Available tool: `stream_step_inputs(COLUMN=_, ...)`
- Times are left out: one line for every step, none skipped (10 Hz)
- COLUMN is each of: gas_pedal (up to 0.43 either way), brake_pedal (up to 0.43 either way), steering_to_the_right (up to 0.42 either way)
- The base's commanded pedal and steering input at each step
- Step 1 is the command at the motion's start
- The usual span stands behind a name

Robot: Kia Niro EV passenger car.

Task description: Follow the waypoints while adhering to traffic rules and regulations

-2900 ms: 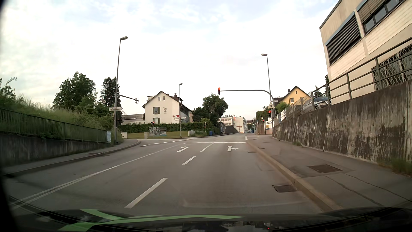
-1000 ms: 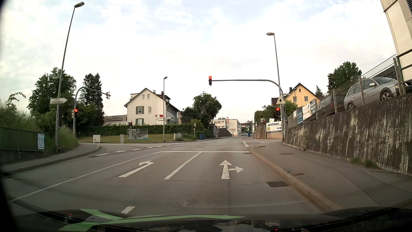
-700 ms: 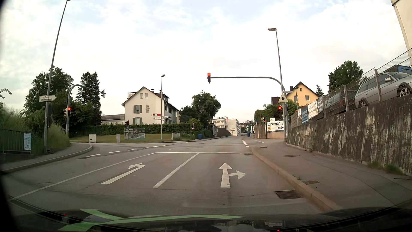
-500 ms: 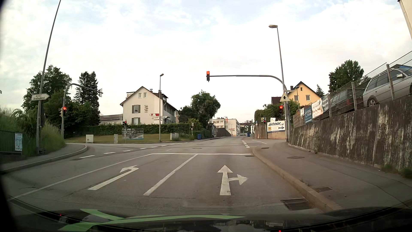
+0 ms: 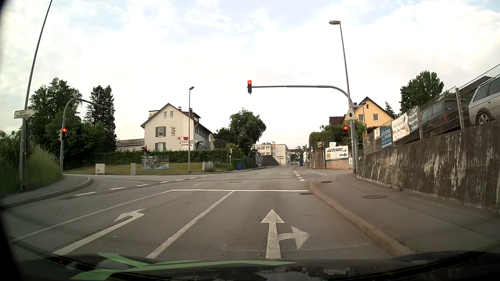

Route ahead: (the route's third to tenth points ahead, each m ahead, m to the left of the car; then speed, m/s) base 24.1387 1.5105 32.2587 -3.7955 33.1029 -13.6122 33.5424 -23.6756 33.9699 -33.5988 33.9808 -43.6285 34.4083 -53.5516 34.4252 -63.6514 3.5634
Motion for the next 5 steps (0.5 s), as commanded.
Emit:
stream_step_inputs(gas_pedal=0.079, brake_pedal=0.0, steering_to_the_right=0.005)
stream_step_inputs(gas_pedal=0.079, brake_pedal=0.0, steering_to_the_right=0.003)
stream_step_inputs(gas_pedal=0.079, brake_pedal=0.0, steering_to_the_right=-0.002)
stream_step_inputs(gas_pedal=0.079, brake_pedal=0.0, steering_to_the_right=-0.004)
stream_step_inputs(gas_pedal=0.079, brake_pedal=0.0, steering_to_the_right=-0.002)
